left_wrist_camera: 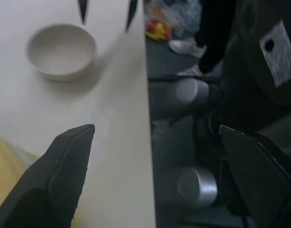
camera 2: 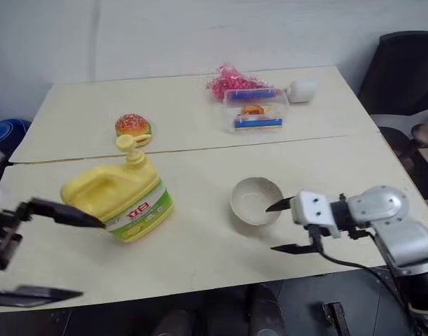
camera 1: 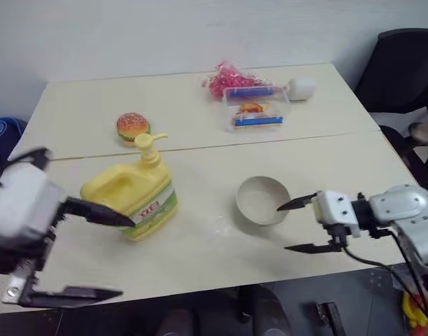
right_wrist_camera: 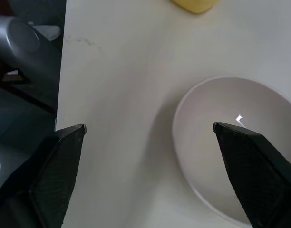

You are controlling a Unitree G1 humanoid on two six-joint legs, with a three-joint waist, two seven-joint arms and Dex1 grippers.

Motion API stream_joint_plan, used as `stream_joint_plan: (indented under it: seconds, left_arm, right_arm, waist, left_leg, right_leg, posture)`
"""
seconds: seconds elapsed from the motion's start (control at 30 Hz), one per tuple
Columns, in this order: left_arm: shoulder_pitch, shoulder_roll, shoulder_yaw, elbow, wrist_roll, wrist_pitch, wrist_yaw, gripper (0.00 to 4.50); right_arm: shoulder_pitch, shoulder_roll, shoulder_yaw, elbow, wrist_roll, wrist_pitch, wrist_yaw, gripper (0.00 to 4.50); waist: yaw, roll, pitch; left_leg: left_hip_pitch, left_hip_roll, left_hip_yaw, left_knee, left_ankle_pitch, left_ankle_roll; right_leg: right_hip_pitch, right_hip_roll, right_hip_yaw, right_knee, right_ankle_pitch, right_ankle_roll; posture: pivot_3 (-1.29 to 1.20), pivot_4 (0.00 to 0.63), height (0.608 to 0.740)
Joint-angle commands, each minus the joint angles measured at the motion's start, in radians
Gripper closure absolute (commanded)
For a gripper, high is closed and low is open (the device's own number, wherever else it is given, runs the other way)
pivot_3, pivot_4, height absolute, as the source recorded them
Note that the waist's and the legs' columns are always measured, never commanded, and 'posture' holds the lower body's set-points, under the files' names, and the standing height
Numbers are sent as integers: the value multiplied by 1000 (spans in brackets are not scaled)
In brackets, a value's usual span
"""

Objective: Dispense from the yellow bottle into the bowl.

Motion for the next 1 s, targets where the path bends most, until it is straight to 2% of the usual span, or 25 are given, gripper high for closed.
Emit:
stream_joint_plan:
  seconds: [0.03,0.13,0.37,0.8,0.9,1.0]
  left_arm:
    - [41,-30,-69,-15,148,-117,-33,0]
    - [37,-45,-115,-10,178,-153,-27,0]
    - [-45,-47,-200,-11,148,-152,40,0]
    - [-96,-53,-231,-19,132,-121,96,0]
    - [-107,-52,-242,-18,130,-120,105,0]
    - [-119,-50,-250,-15,130,-120,112,0]
  right_arm:
    - [-28,60,70,-32,-79,-5,-87,1230]
    - [-43,110,114,-5,-140,-6,-151,2283]
    - [-58,147,193,115,-228,-108,-170,2283]
    - [-143,195,201,290,-260,-278,-170,2283]
    - [-161,215,207,344,-258,-337,-156,2872]
    - [-180,220,219,398,-282,-385,-146,3913]
  waist:
    - [0,0,0]
    - [1,0,0]
    - [3,-2,-1]
    - [3,-2,0]
    - [3,-2,0]
    - [2,-2,0]
  left_leg:
    - [1,0,1,0,0,0]
    - [1,1,3,0,0,-1]
    - [0,1,3,0,0,-1]
    - [1,2,3,0,0,-1]
    - [1,2,3,0,0,-1]
    - [1,2,3,0,0,-1]
  right_leg:
    - [0,0,1,1,0,-1]
    - [-2,1,3,3,0,-2]
    - [-3,1,3,1,0,-2]
    - [-3,2,3,2,0,-3]
    - [-3,2,3,3,0,-3]
    - [-3,3,3,3,0,-3]
  posture:
    - [0,150,740]
    - [0,150,740]
    - [0,150,740]
    - [0,150,740]
    - [0,150,740]
    - [0,150,740]
